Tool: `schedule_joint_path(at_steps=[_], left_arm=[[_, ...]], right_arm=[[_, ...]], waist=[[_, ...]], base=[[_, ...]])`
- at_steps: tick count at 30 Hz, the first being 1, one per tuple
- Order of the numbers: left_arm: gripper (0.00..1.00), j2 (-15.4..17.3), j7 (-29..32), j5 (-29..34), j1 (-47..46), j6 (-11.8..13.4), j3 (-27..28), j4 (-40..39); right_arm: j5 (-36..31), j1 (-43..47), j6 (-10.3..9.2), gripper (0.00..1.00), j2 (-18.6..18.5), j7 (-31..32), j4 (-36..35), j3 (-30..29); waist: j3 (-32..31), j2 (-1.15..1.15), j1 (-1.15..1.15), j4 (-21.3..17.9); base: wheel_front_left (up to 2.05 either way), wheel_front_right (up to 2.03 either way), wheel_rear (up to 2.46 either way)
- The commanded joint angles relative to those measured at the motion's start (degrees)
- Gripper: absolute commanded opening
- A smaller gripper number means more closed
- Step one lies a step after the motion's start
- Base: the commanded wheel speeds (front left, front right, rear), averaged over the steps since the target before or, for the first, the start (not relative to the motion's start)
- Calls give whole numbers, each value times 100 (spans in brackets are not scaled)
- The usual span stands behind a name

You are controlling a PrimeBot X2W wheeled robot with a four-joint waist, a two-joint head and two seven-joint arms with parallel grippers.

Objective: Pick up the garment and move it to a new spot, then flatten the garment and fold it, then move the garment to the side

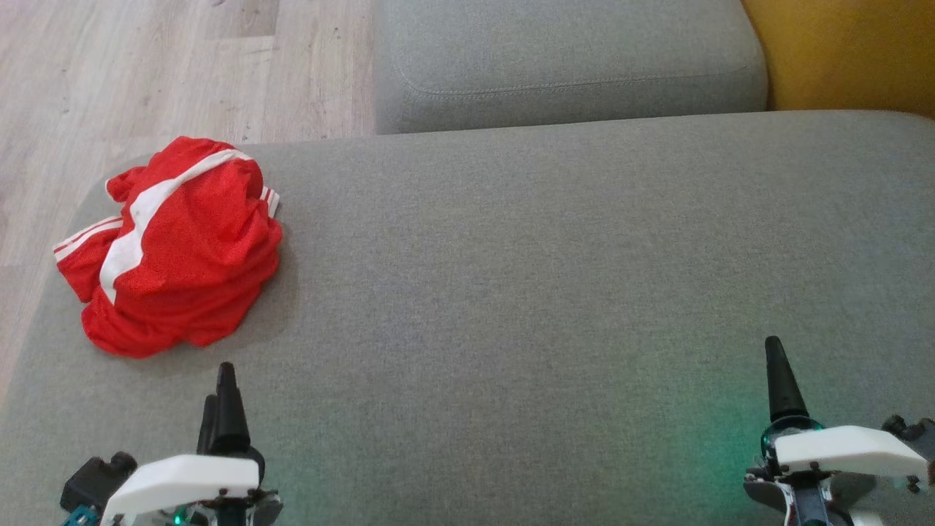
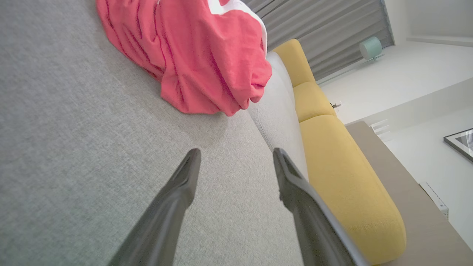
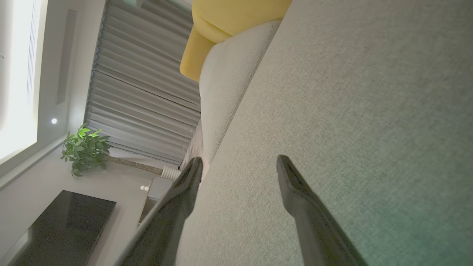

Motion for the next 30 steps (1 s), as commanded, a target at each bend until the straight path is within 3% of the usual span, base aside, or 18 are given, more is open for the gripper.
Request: schedule_joint_path(at_steps=[1, 30], left_arm=[[100, 28, -59, 108, -235, 18, -1, -233], [100, 36, -546, 2223, -188, 362, -431, -412]], right_arm=[[-113, -217, 15, 100, -22, -52, -224, 66], [-2274, -162, 26, 100, -35, -542, -316, 387]], waist=[[0, 0, 0, 0], [-193, 0, 0, -4]], base=[[0, 0, 0], [0, 0, 0]])
